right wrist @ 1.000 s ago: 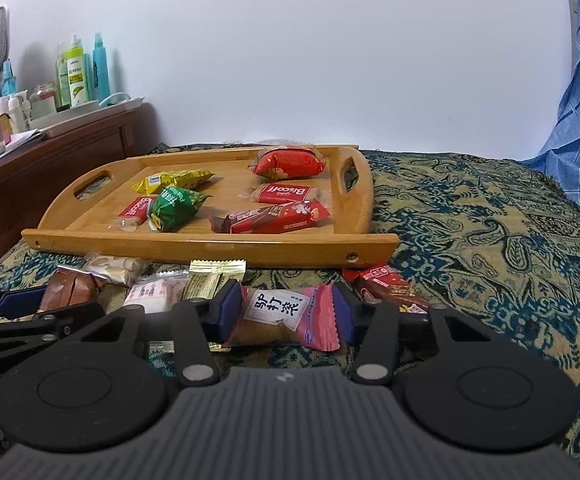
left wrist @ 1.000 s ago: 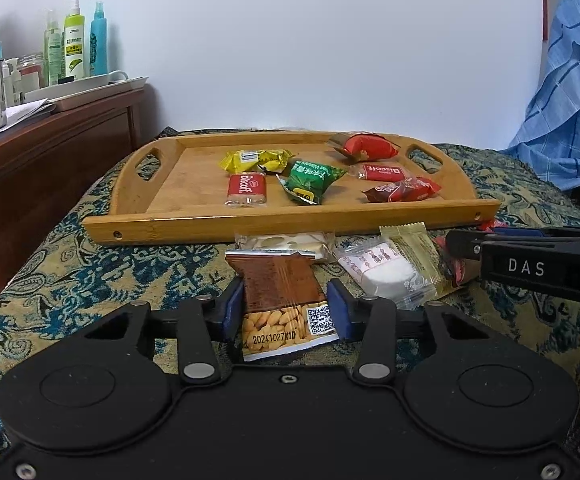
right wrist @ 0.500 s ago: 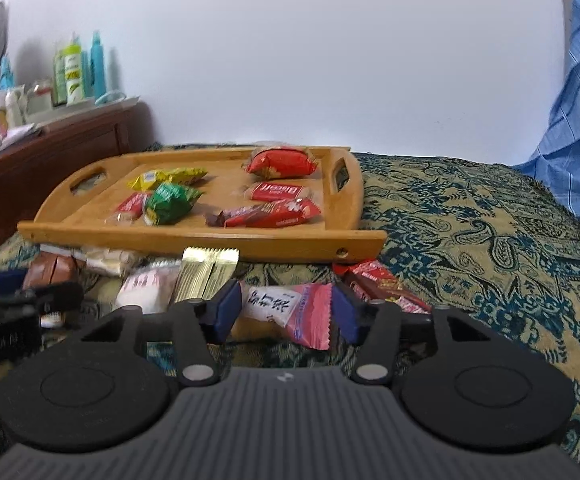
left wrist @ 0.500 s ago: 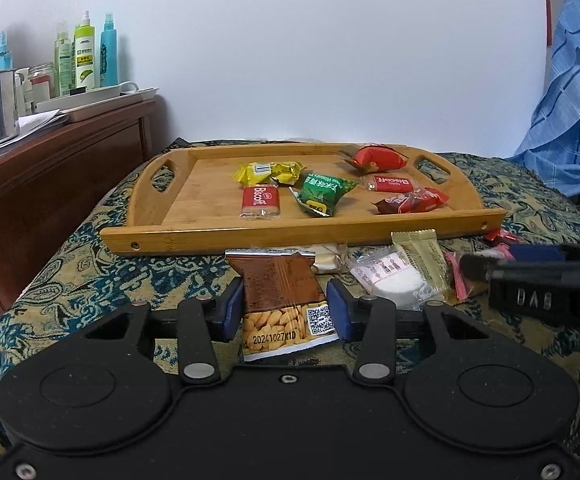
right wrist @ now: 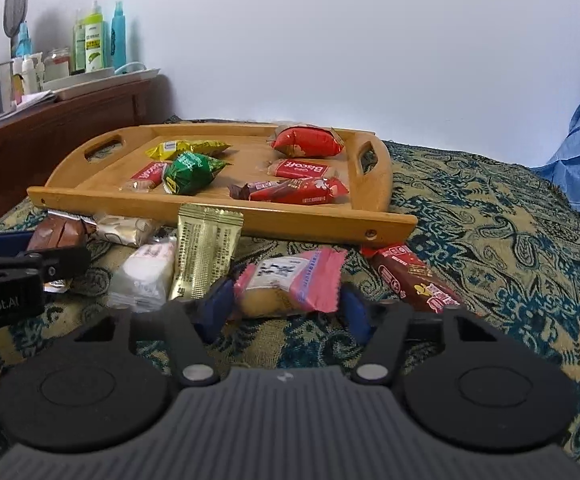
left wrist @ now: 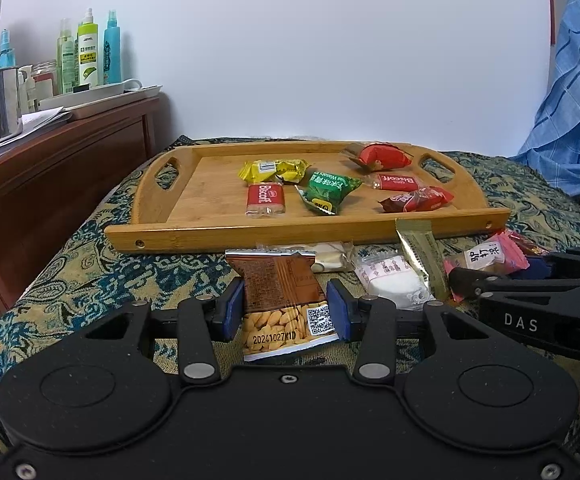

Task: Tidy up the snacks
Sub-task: 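Lift both packets and carry them over the wooden tray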

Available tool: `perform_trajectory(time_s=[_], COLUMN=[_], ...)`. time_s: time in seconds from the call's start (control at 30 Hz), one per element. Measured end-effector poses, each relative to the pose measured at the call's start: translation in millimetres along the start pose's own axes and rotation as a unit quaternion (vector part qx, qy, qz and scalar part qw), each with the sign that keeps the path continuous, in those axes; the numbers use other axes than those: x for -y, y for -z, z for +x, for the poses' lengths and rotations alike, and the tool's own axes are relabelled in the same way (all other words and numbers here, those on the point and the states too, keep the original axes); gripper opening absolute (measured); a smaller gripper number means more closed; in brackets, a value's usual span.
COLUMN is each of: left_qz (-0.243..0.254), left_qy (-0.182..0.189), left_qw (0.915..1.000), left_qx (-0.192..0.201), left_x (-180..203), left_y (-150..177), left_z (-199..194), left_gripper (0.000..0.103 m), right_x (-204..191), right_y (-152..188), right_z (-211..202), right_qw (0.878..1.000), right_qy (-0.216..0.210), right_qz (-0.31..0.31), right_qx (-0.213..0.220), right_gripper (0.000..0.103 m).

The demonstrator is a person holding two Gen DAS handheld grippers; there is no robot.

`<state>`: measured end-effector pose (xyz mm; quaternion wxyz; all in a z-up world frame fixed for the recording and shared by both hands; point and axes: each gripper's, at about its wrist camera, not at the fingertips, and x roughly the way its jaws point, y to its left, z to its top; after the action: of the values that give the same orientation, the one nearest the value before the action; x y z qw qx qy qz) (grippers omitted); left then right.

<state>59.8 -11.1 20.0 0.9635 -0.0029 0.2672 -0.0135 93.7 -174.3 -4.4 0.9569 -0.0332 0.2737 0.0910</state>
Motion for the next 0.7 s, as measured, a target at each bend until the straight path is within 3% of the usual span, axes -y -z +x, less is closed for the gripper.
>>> perform_trajectory(time_s=[0.07, 0.43, 0.7], left_qz=[0.0, -0.02, -0.034], left_qy=[0.0, 0.008, -0.006], left_qw=[1.0, 0.9996, 0.9991], left_qx=[0.001, 0.015, 0.023], left_x=[0, -13, -29], left_y=[-1, -20, -42], left_z=[-1, -6, -6], left_gripper=[0.042, 0.042, 0.042], right_x=[-1, 10, 18], right_y=[0, -13, -29], right_z=[-2, -17, -20], right_qw=[1.0, 0.999, 0.996], right_qy=[0.002, 0.001, -0.014], right_qz=[-0.003, 0.036, 0.064], right_qx=[0.006, 0.038, 0.053], right_gripper=[0.043, 0.028, 0.027])
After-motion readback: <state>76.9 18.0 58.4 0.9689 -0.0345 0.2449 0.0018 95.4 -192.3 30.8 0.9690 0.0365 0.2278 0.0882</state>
